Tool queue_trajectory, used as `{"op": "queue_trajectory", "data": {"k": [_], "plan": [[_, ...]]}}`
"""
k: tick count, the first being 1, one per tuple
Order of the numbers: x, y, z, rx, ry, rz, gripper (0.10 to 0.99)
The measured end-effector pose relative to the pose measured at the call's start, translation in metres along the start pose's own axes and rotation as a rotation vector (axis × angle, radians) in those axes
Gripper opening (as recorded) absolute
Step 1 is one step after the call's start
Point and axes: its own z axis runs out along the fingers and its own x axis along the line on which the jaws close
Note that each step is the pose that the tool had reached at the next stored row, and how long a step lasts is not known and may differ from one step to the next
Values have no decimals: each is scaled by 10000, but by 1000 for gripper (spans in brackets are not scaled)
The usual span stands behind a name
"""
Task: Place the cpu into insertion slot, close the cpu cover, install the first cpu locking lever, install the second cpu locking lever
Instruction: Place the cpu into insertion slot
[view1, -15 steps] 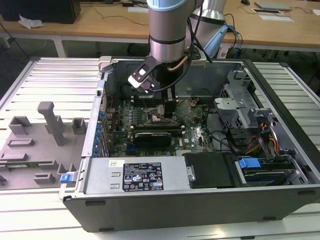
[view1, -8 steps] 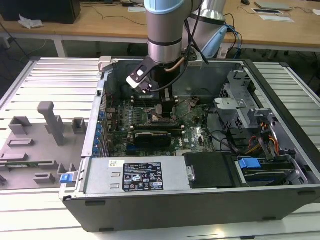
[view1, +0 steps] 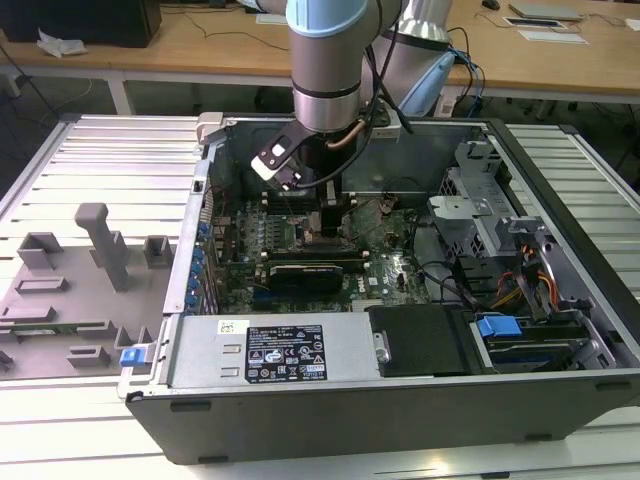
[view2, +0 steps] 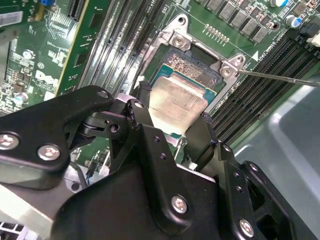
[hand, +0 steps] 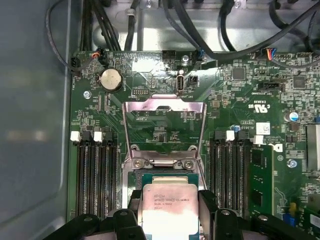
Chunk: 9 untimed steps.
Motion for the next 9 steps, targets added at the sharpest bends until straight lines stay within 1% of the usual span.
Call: {"op": "queue_trajectory", "data": {"k": [3,7,9], "plan": [[6,-10,36,6,-3,25,533],[18,-26,120,27,-7,83,533],[25,-33,140,31,-8,93,533]]}}
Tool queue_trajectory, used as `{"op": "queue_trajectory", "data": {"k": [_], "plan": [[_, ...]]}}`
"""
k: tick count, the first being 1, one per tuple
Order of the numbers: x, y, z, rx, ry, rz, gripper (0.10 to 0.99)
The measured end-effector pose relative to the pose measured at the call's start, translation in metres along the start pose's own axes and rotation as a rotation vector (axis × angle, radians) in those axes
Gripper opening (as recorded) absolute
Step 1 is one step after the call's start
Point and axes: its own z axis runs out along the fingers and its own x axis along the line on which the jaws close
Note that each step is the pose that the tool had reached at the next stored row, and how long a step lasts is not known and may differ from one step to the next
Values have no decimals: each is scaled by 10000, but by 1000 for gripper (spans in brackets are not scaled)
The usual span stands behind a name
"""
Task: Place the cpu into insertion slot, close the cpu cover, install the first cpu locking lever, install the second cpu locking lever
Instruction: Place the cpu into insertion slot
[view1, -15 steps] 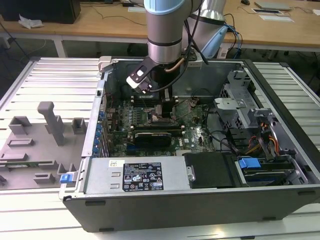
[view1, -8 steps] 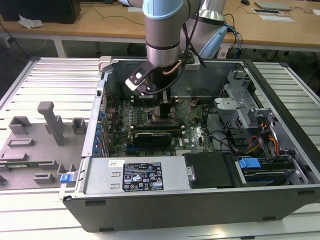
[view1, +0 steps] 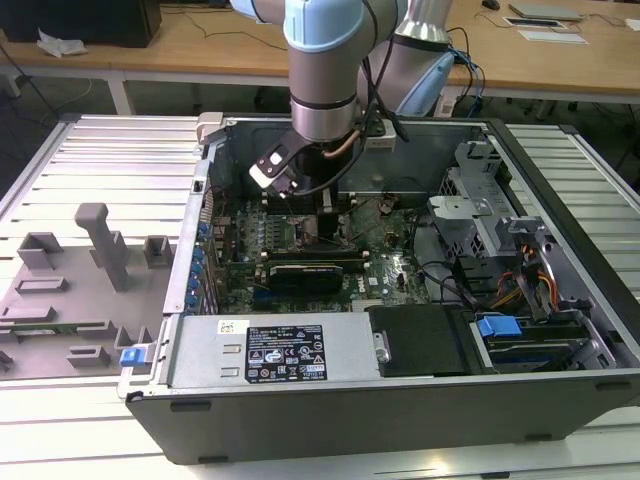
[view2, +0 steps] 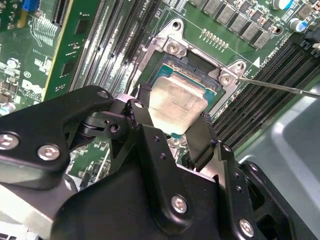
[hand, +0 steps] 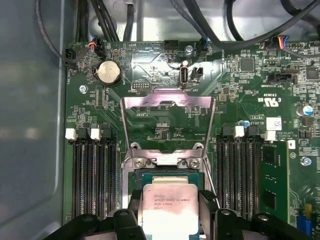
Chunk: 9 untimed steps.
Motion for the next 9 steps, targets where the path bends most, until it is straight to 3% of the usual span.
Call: {"op": "queue_trajectory", "data": {"k": [3,9], "plan": [[7,-7,38,3,-1,12,533],[7,-9,46,3,29,4,533]]}}
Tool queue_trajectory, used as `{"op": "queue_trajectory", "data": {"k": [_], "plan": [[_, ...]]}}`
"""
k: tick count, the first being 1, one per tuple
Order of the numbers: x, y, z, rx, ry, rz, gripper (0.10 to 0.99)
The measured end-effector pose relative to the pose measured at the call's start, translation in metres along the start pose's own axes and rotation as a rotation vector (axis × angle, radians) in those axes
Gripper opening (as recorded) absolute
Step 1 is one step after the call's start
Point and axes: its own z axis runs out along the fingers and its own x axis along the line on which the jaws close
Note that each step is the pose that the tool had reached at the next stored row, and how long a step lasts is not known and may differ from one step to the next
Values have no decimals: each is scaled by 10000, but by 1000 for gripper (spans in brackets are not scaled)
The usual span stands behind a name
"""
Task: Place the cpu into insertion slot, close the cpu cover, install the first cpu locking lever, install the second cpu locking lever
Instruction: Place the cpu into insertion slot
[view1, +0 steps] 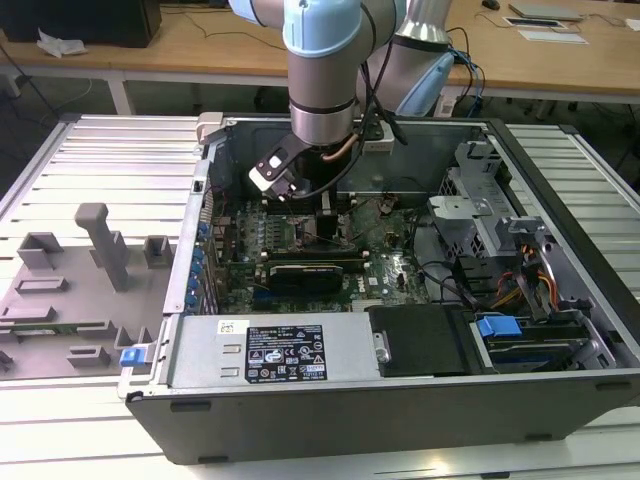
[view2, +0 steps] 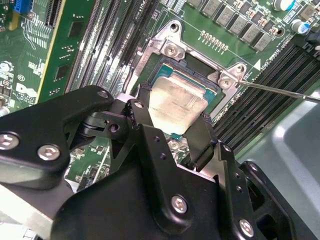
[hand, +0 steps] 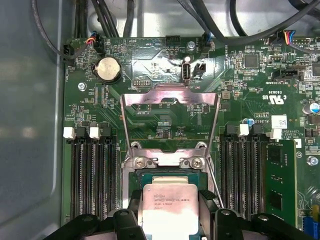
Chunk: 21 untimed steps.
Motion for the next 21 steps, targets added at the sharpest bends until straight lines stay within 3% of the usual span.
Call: {"op": "queue_trajectory", "data": {"k": [12,14,15,21], "plan": [[-1,-1,14,1,32,-24,533],[-1,-1,15,1,32,-23,549],[-1,-1,15,1,32,-24,612],[1,0,4,0,34,-27,612]]}}
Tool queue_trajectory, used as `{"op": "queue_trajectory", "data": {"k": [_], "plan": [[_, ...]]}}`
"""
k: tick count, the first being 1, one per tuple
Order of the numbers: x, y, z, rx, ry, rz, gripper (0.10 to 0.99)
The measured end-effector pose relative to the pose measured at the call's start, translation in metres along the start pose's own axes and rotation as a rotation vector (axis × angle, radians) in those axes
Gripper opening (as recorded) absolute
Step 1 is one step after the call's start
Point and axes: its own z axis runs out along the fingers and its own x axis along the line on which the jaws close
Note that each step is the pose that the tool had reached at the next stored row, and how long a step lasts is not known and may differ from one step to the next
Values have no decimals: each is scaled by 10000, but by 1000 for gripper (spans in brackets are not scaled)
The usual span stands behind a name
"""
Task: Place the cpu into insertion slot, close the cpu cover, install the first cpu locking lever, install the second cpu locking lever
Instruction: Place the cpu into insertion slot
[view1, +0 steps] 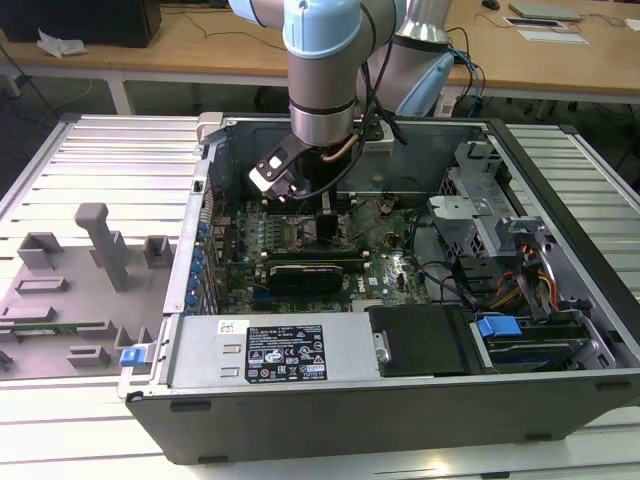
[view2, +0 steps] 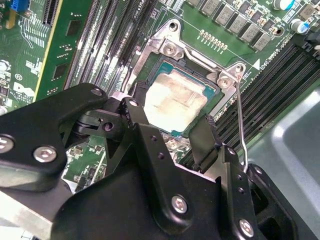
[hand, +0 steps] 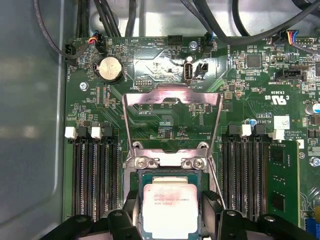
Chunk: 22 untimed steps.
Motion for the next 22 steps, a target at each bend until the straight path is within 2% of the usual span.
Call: {"op": "queue_trajectory", "data": {"k": [4,10,18,20,22], "plan": [[1,-14,-1,0,-1,2,612],[2,-86,-7,-2,29,4,612],[4,-87,-50,-37,30,3,612],[3,-88,-51,19,29,-22,612],[4,-88,-50,31,34,-63,612]]}}
